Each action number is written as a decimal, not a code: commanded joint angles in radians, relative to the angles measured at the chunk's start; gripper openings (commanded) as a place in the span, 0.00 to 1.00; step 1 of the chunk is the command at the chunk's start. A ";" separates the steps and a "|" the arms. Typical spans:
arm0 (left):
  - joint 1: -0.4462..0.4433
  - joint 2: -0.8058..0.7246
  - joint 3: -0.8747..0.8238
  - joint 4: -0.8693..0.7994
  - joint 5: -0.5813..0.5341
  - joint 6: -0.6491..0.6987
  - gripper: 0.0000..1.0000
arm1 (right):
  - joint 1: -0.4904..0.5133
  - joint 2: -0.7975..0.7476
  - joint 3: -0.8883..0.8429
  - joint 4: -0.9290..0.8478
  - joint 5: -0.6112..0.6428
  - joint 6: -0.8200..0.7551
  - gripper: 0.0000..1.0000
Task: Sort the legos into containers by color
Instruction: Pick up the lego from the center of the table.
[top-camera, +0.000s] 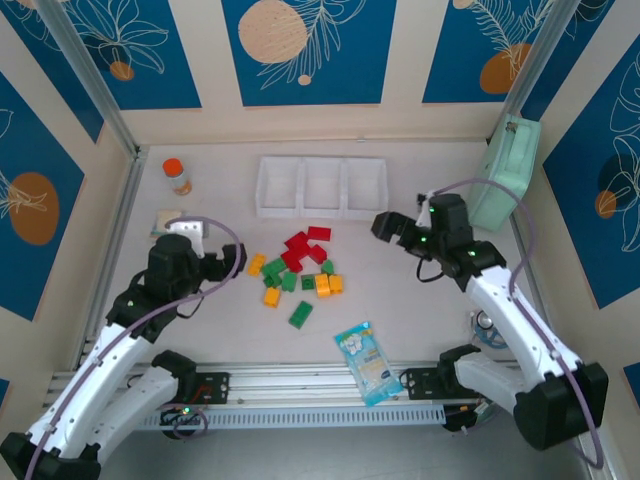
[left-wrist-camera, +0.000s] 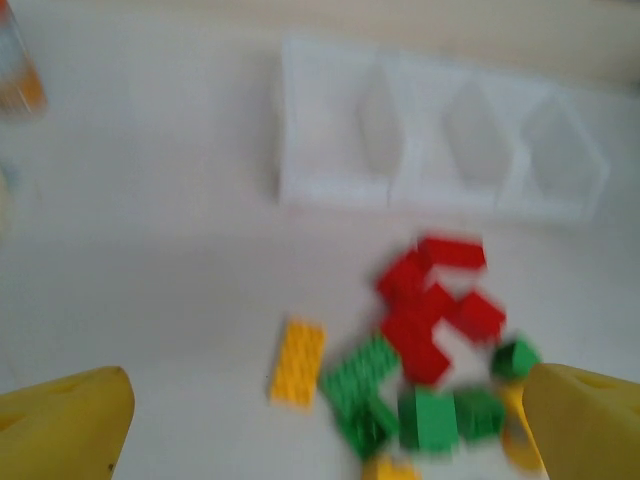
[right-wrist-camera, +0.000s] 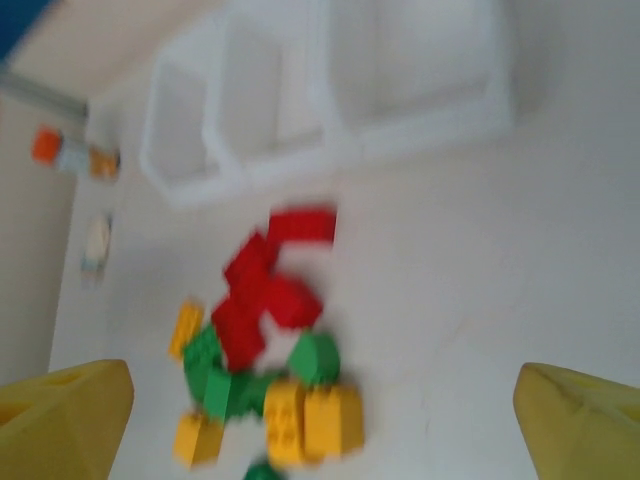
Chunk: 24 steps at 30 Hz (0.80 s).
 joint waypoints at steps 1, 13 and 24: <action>-0.003 -0.001 0.038 -0.275 0.177 -0.065 0.99 | 0.104 0.088 0.065 -0.217 -0.054 0.041 0.97; -0.016 -0.145 0.082 -0.357 0.133 -0.029 1.00 | 0.323 0.504 0.236 -0.295 0.084 0.067 0.85; -0.017 -0.165 0.028 -0.281 0.193 0.000 0.99 | 0.406 0.668 0.333 -0.322 0.219 0.076 0.77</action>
